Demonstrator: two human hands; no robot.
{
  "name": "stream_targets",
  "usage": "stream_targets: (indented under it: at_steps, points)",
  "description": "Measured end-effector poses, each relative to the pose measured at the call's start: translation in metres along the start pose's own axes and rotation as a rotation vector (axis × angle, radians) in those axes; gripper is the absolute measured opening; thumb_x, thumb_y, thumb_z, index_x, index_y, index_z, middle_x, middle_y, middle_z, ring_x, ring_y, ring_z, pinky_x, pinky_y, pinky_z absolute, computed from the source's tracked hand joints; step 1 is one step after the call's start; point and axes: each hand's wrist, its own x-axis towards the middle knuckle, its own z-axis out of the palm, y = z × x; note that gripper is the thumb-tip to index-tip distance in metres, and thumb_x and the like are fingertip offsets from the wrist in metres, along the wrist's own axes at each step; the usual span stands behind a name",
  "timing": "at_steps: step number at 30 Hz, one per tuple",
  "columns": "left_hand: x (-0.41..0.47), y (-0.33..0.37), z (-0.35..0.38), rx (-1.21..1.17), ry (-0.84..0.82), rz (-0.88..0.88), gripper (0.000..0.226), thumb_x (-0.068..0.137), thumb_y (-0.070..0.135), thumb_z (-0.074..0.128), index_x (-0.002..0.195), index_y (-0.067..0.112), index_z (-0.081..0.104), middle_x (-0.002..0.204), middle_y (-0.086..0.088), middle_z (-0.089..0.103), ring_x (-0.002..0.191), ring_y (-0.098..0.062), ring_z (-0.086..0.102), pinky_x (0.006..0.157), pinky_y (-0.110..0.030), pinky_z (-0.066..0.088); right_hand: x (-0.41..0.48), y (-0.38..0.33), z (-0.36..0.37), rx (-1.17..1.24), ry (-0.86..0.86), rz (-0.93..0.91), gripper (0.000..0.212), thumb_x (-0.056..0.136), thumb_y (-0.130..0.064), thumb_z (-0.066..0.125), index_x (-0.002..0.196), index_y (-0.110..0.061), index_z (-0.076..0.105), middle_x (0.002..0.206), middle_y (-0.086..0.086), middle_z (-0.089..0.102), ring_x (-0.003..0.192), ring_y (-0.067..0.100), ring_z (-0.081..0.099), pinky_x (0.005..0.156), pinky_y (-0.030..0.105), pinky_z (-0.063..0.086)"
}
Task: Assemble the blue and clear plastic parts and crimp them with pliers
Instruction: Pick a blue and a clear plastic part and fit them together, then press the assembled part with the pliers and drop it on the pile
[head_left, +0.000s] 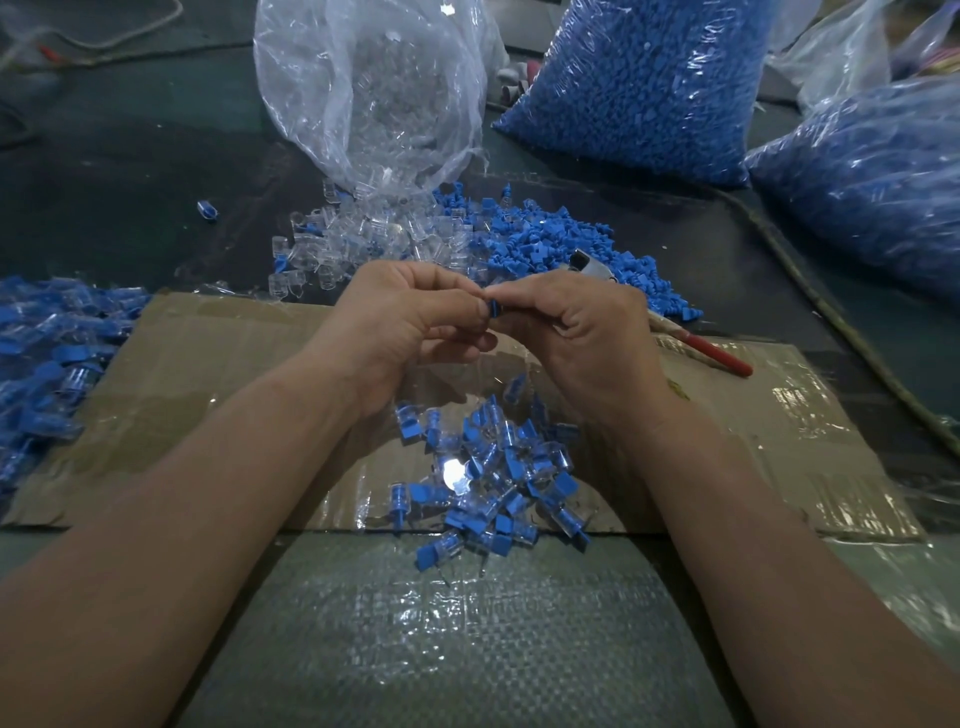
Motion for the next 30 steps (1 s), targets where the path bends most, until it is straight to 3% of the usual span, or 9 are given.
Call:
stream_targets:
  at_steps: [9,16,21,26,28,30]
  points:
    - [0.002,-0.002,-0.001,-0.021,0.006,0.026,0.009,0.071,-0.008,0.063,0.071,0.001,0.06,0.056,-0.006,0.065,0.051,-0.015,0.064,0.048,-0.017,0.051,0.0,0.0,-0.004,-0.068,-0.041,0.016,0.028,0.078,-0.014,0.069,0.104,-0.003,0.068,0.092,0.008,0.07,0.082,0.012,0.063,0.076,0.024,0.053]
    - [0.003,-0.002,-0.004,-0.054,0.006,0.029,0.01,0.065,-0.001,0.065,0.073,0.001,0.06,0.057,-0.006,0.065,0.056,-0.016,0.065,0.051,-0.018,0.053,0.001,0.018,-0.035,-0.25,0.027,0.336,0.031,0.079,-0.028,0.07,0.106,-0.012,0.068,0.093,-0.006,0.063,0.087,0.01,0.058,0.082,0.025,0.044]
    - [0.002,-0.002,-0.005,-0.037,0.015,0.02,0.006,0.072,-0.002,0.064,0.074,0.003,0.061,0.059,-0.004,0.065,0.058,-0.016,0.065,0.049,-0.02,0.053,-0.002,0.042,-0.055,-0.39,-0.125,0.637,0.069,0.07,-0.052,0.07,0.129,-0.02,0.051,0.129,0.0,0.053,0.114,0.016,0.049,0.092,0.032,0.037]
    - [0.001,0.0,-0.005,-0.01,0.011,0.018,0.009,0.078,-0.004,0.061,0.075,0.004,0.06,0.057,-0.002,0.065,0.054,-0.014,0.065,0.044,-0.018,0.05,-0.005,0.054,-0.059,-0.495,-0.392,0.767,0.105,0.049,-0.073,0.064,0.137,-0.021,0.038,0.138,0.004,0.041,0.122,0.023,0.041,0.091,0.033,0.035]
    - [0.0,0.0,-0.005,-0.011,0.011,0.018,0.009,0.078,-0.004,0.061,0.075,0.004,0.059,0.056,-0.001,0.064,0.052,-0.013,0.064,0.043,-0.017,0.049,-0.005,0.056,-0.056,-0.5,-0.452,0.786,0.11,0.045,-0.075,0.064,0.136,-0.02,0.038,0.136,0.005,0.042,0.118,0.023,0.042,0.088,0.033,0.035]
    - [0.0,0.0,-0.005,-0.013,0.008,0.019,0.008,0.078,-0.003,0.061,0.075,0.004,0.059,0.056,-0.001,0.064,0.052,-0.013,0.064,0.042,-0.017,0.049,-0.005,0.058,-0.053,-0.503,-0.429,0.796,0.098,0.052,-0.069,0.068,0.132,-0.02,0.041,0.129,0.004,0.046,0.107,0.019,0.043,0.081,0.031,0.035]
